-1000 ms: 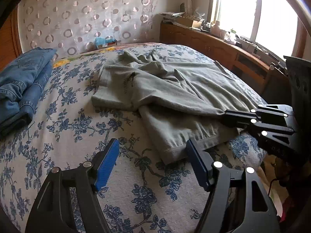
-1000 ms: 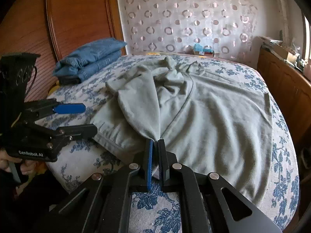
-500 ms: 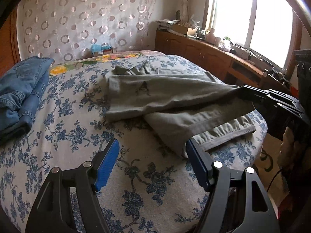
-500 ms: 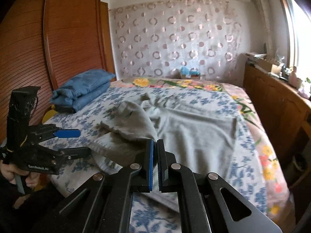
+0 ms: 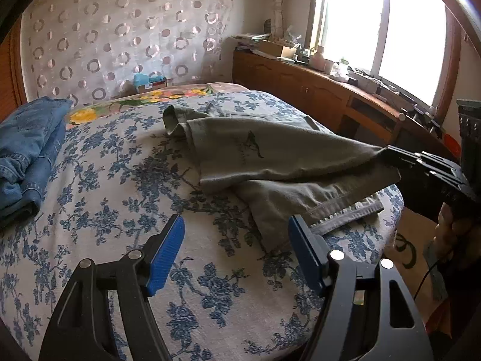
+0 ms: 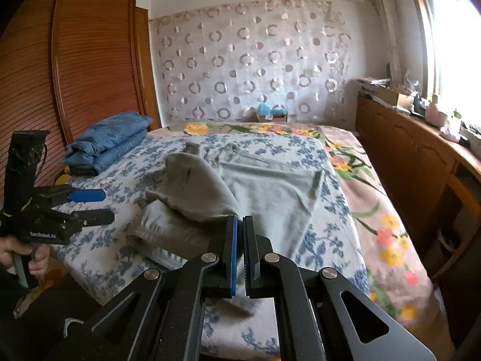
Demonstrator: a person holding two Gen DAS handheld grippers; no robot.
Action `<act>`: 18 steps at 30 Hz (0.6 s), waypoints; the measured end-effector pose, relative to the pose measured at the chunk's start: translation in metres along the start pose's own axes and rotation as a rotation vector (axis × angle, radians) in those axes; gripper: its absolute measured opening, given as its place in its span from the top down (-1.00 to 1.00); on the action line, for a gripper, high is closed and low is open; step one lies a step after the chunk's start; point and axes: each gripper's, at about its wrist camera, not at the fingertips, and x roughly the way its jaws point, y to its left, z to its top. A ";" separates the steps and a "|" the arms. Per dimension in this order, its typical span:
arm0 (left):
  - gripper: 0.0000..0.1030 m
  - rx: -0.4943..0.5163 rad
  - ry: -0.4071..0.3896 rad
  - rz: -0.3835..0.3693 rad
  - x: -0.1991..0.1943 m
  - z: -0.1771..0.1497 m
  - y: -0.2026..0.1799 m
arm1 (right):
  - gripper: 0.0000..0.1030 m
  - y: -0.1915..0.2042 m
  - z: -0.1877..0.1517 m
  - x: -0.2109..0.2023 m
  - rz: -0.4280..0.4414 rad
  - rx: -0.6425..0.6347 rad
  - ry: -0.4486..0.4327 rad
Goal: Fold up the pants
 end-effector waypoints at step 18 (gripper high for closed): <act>-0.40 -0.010 0.004 -0.001 0.005 -0.003 -0.003 | 0.94 -0.005 -0.010 0.002 -0.023 0.040 0.111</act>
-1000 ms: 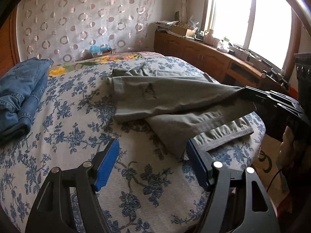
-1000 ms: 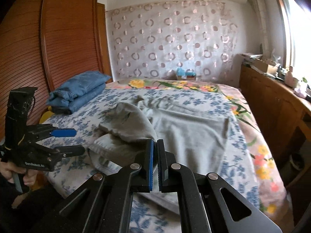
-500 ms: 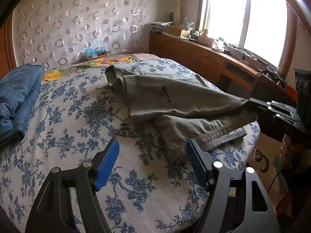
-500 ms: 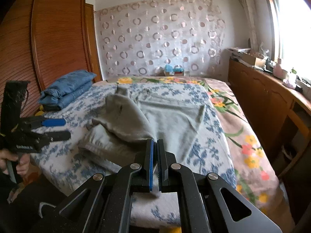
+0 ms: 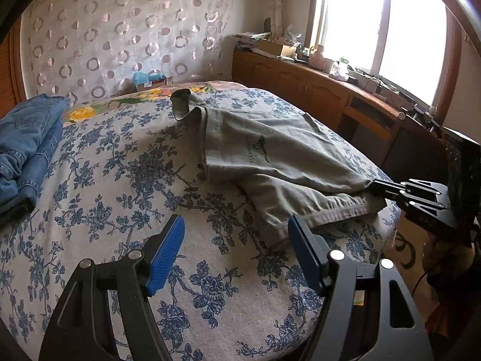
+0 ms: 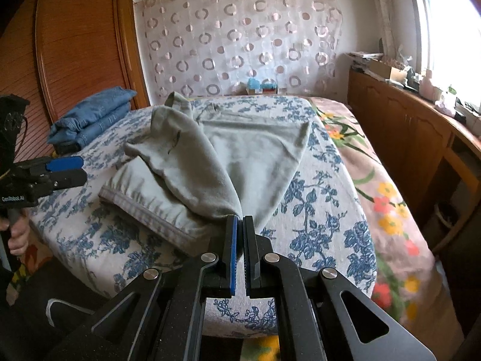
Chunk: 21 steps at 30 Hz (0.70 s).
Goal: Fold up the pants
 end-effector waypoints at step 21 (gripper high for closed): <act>-0.40 -0.011 -0.017 0.023 -0.011 0.005 0.008 | 0.31 0.013 0.019 -0.009 0.066 -0.040 -0.061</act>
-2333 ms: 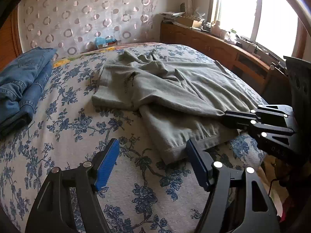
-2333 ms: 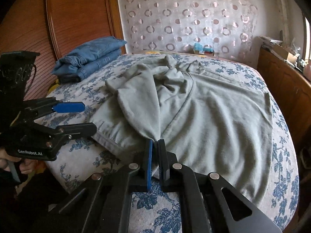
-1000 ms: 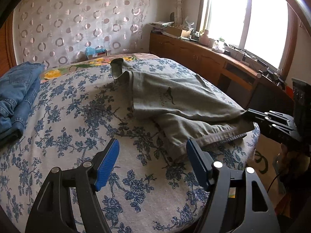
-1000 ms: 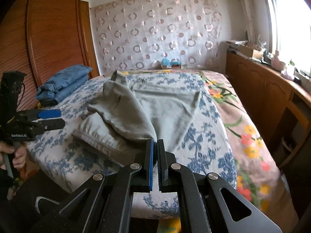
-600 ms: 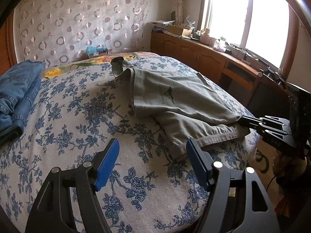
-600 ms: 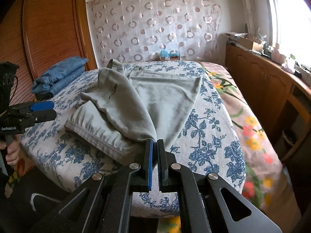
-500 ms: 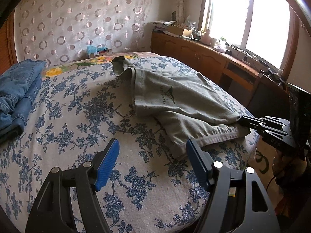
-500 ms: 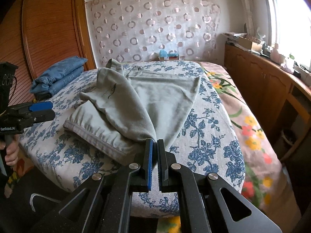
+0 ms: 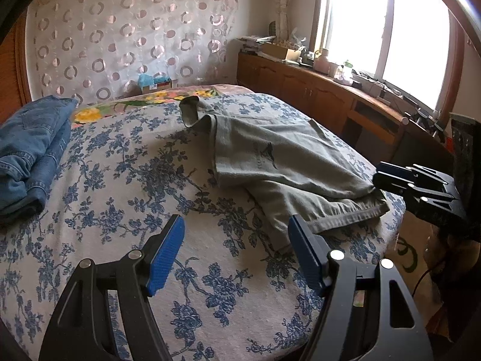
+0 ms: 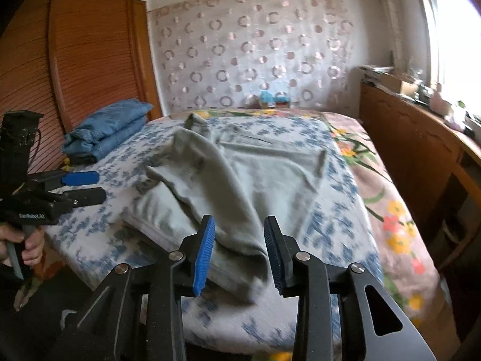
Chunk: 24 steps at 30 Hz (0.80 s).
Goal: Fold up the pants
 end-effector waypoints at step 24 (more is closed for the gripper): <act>-0.40 0.012 0.004 0.035 0.006 0.023 0.039 | 0.32 0.022 0.056 0.078 0.159 -0.074 0.107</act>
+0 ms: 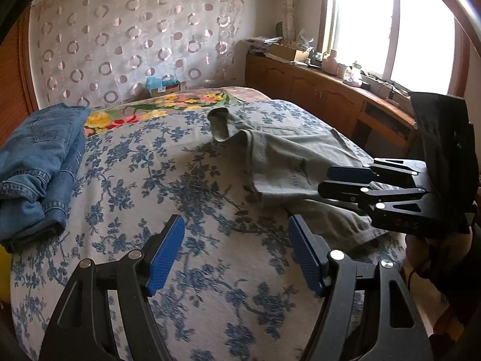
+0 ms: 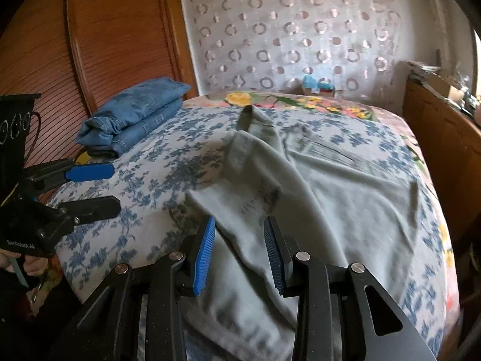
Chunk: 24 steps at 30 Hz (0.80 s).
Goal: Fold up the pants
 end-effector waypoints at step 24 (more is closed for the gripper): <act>-0.40 -0.009 0.010 -0.001 0.019 0.008 0.035 | 0.77 0.009 0.023 0.040 0.033 -0.193 0.166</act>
